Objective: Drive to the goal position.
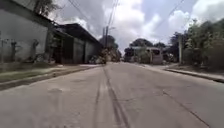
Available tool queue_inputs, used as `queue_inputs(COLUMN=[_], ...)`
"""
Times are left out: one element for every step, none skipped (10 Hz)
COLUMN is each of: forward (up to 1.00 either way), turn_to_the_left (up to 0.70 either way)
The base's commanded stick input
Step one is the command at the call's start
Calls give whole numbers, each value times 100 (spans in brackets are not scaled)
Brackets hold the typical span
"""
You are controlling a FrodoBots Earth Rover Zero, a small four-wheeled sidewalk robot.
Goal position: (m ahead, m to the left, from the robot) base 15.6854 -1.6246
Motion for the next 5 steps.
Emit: queue_inputs(forward=[100, 100, 100, 100, 100], turn_to_the_left=[-18, 0, 0, 0, 0])
